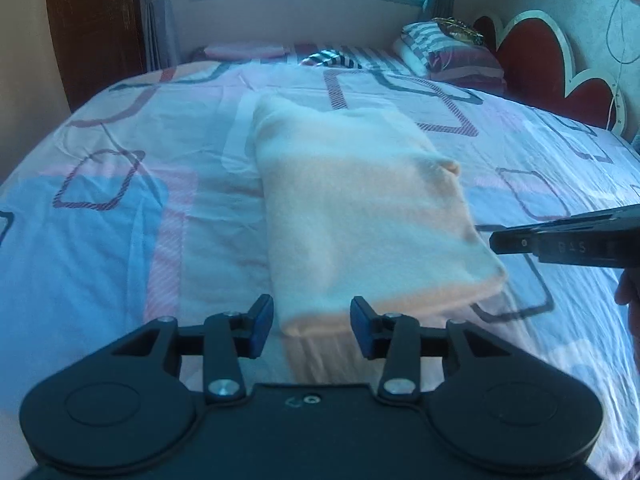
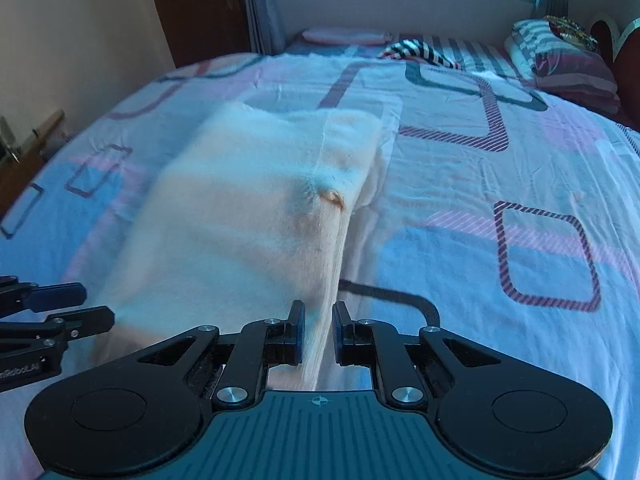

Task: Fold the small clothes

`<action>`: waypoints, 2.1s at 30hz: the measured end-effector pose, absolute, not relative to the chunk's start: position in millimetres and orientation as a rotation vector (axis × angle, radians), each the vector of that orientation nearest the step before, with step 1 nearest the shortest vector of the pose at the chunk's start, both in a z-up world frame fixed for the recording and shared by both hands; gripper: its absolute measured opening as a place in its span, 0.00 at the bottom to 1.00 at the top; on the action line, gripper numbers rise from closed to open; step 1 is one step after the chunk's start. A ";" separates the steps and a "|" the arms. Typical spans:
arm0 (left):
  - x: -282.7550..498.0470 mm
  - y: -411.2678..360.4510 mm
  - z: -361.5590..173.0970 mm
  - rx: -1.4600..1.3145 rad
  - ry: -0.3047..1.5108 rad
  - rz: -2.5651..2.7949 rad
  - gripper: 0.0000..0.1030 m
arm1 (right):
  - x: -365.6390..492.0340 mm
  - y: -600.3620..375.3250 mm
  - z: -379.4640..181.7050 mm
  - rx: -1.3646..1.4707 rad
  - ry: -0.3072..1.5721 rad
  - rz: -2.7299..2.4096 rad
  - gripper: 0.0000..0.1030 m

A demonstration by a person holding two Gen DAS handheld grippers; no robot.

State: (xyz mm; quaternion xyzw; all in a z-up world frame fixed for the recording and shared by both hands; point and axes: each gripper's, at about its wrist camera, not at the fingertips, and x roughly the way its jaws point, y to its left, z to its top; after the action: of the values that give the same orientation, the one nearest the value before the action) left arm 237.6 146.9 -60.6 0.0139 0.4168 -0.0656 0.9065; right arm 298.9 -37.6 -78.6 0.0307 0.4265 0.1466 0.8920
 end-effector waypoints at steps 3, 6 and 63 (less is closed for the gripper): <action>211.6 140.3 -58.7 0.022 0.857 -0.129 0.40 | 264.0 -45.6 -72.3 0.079 0.864 0.323 0.12; 184.9 134.6 -54.4 -0.011 0.849 -0.119 0.40 | 228.0 -53.1 -62.1 0.096 0.837 0.326 0.12; -12.1 99.9 41.2 -0.022 0.546 -0.065 0.99 | 10.7 -73.6 30.4 0.068 0.598 0.186 1.00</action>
State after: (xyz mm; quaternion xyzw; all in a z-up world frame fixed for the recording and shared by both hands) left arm -12.1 99.9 41.2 -0.0109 0.2693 -0.0322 0.9624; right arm 10.7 -73.6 30.4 0.0332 0.2940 0.0915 0.9508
